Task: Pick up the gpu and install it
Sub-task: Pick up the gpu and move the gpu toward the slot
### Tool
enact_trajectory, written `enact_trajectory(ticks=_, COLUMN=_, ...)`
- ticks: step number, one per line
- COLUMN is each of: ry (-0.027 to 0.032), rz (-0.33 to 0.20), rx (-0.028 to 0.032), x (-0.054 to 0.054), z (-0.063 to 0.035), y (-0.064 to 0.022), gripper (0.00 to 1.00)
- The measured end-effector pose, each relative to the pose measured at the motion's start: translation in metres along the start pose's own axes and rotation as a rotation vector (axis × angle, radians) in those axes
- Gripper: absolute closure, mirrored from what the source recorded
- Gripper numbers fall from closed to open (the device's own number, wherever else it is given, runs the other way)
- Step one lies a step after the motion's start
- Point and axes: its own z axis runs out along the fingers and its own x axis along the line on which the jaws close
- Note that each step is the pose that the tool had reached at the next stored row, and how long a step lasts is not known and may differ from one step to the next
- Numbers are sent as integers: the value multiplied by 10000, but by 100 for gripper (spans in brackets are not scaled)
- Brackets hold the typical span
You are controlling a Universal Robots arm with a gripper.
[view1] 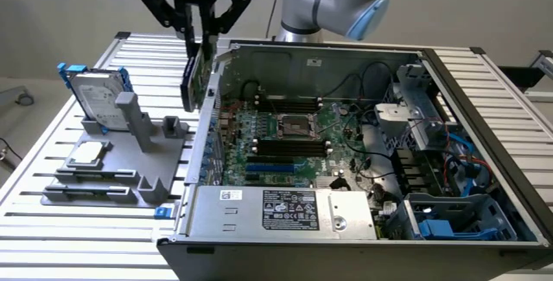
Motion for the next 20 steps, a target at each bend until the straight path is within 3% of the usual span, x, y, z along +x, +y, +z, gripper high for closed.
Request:
enact_trajectory(ticks=8, ry=25, rz=0, rx=0, x=-365, z=-6, y=9, gripper=74)
enact_trajectory(ticks=20, ry=25, rz=0, rx=17, x=-923, z=172, y=21, gripper=74)
